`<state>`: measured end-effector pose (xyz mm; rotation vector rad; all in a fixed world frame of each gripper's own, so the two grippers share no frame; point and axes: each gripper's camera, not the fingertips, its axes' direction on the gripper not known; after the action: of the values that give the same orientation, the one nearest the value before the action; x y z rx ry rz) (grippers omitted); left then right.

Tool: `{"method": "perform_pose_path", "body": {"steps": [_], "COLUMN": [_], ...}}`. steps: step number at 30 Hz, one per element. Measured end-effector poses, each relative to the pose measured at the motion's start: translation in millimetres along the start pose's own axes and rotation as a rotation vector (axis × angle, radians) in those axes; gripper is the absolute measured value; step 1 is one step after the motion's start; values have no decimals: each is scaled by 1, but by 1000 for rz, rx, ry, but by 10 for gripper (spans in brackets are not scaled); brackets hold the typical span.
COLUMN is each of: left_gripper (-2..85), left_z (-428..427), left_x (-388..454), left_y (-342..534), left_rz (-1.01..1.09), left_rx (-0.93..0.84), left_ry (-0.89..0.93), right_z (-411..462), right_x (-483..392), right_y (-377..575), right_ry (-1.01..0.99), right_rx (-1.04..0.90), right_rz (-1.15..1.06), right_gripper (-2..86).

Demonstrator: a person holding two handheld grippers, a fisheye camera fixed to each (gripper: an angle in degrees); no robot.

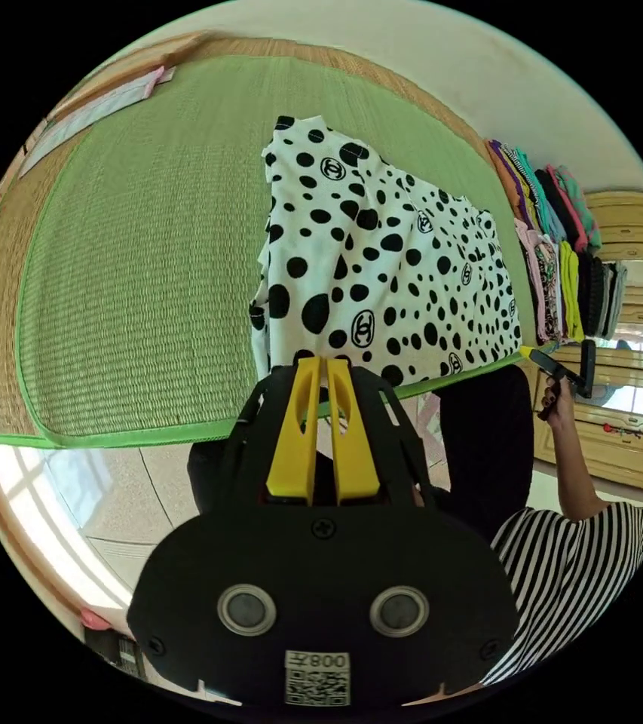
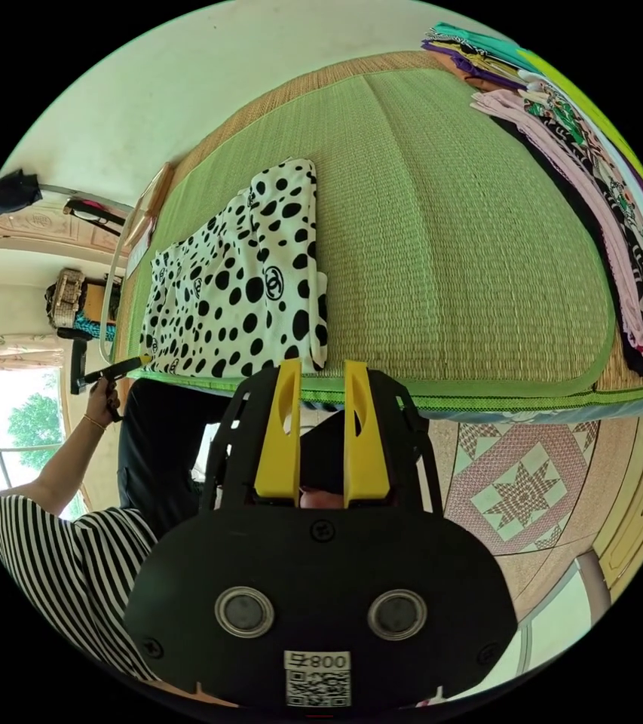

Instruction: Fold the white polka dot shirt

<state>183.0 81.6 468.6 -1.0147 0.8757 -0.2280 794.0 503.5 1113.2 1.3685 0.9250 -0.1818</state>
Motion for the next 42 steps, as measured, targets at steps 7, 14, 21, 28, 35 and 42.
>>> {"method": "perform_pose_path", "body": {"steps": [7,14,21,28,35,42], "left_gripper": [24,32,72,43,10,7], "left_z": [20,94,153,202,214,223], "left_x": [53,208,351,419,420,414], "left_y": [13,-3,-3,8,15,18], "left_rz": [104,490,838,915,838,783], "left_rx": [54,-41,-79,-59,-32,-41], "left_ry": [114,258,118,-68,-48,36], "right_z": [0,-2,-35,-48,-52,-23], "right_x": [14,35,60,76,112,157], "right_y": [0,-2,-2,-11,-24,-72], "right_ry": [42,-34,-268,-406,-447,-555], "right_rx": [17,1,62,64,89,49], "right_rz": [-39,-68,-91,-128,-85,59], "right_gripper": [70,21,11,15,55,115]}}
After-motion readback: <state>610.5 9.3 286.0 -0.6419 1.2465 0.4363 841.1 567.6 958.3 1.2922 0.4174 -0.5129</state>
